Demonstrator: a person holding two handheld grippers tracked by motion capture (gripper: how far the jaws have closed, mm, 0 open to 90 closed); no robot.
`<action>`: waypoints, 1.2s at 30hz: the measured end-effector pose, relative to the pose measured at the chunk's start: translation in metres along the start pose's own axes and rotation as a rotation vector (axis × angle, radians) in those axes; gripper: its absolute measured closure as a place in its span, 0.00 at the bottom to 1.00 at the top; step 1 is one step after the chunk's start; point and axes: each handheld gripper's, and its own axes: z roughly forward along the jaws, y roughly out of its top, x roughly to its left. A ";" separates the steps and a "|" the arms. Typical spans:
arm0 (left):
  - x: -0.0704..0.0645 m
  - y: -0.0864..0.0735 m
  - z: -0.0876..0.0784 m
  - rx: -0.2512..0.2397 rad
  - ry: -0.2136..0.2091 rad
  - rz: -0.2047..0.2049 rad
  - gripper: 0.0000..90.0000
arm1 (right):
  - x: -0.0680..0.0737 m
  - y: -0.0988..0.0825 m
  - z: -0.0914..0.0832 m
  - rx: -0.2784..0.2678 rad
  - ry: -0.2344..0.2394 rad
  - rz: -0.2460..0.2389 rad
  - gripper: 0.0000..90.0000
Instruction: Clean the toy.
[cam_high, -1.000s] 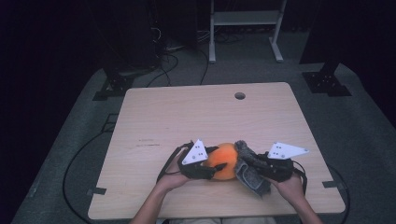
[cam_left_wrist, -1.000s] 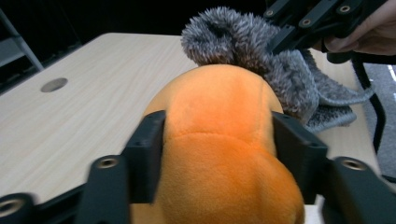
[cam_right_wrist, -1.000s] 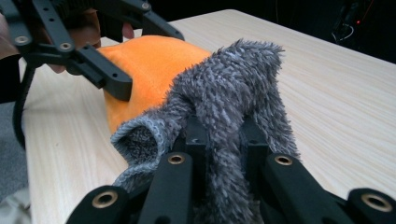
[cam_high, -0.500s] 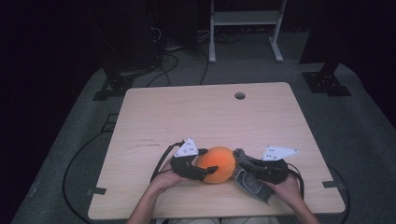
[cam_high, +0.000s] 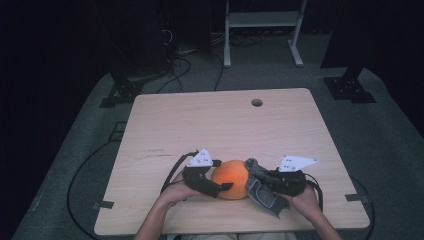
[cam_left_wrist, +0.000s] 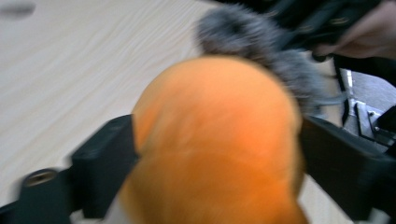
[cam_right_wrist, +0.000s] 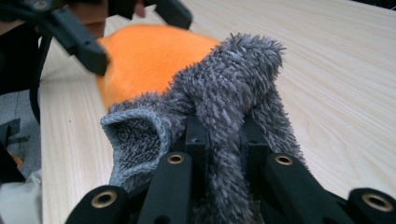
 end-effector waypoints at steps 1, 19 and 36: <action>0.001 -0.003 0.003 0.021 -0.008 -0.020 0.13 | 0.003 0.000 -0.002 0.009 -0.001 -0.012 0.86; -0.001 0.001 0.003 -0.010 0.092 0.034 0.13 | 0.006 0.009 0.002 -0.027 -0.031 -0.041 0.86; -0.014 0.004 0.009 -0.005 0.070 0.117 0.28 | 0.014 0.012 -0.006 0.005 -0.033 -0.129 0.86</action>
